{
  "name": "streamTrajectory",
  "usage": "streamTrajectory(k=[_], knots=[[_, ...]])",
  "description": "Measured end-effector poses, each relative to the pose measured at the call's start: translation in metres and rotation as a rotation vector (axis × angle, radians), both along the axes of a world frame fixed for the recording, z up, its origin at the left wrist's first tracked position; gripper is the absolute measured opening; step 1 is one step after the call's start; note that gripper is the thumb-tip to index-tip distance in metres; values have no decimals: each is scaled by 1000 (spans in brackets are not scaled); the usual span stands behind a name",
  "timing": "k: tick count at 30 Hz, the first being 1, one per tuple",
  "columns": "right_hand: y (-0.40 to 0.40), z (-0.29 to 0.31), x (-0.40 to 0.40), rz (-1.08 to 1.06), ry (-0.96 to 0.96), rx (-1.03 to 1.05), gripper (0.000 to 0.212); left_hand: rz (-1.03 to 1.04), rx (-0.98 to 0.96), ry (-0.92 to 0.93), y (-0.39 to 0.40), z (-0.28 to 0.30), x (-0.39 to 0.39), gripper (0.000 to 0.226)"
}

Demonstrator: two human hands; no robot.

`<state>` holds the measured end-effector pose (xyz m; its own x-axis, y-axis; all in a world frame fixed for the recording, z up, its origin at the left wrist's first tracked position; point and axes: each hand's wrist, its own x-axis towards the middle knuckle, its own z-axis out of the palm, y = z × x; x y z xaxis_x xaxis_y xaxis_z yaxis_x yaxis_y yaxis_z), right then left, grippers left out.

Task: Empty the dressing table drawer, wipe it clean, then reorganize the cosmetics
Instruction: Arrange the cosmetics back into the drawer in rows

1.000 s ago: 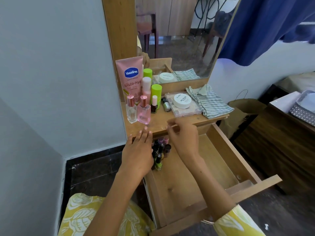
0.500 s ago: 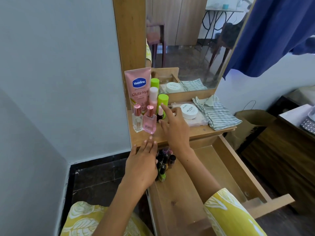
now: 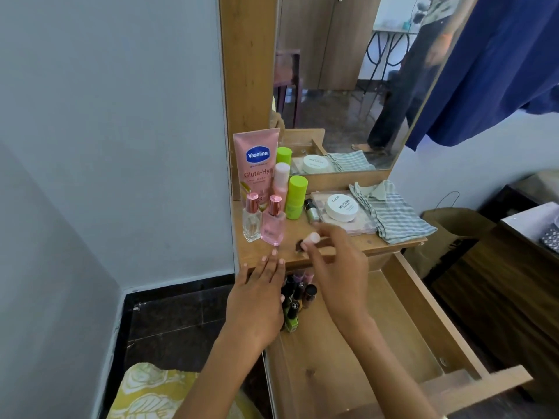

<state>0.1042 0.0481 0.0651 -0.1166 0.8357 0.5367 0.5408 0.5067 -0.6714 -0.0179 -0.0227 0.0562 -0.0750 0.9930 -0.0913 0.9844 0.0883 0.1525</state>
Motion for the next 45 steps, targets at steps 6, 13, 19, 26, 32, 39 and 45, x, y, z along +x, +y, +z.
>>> streamTrajectory(k=[6,13,19,26,32,39,45], knots=[[-46,-13,43,41,-4,-110,17,-14,15,-39,-2,-4,-4,64],[-51,-46,42,25,-327,-487,17,-13,7,-43,-3,-5,-4,64],[-42,-57,25,9,-463,-538,13,-12,1,-47,-2,-6,-4,66],[-41,-55,18,0,-626,-558,20,-12,0,-46,-2,-7,-4,66],[-29,-54,16,-30,-615,-528,14,-8,0,-55,-2,-7,-5,65],[-26,-68,19,-17,-468,-608,13,-13,5,-44,-2,-7,-5,66],[-22,-77,20,-15,-436,-630,12,-13,-8,-34,-3,-5,-3,65]])
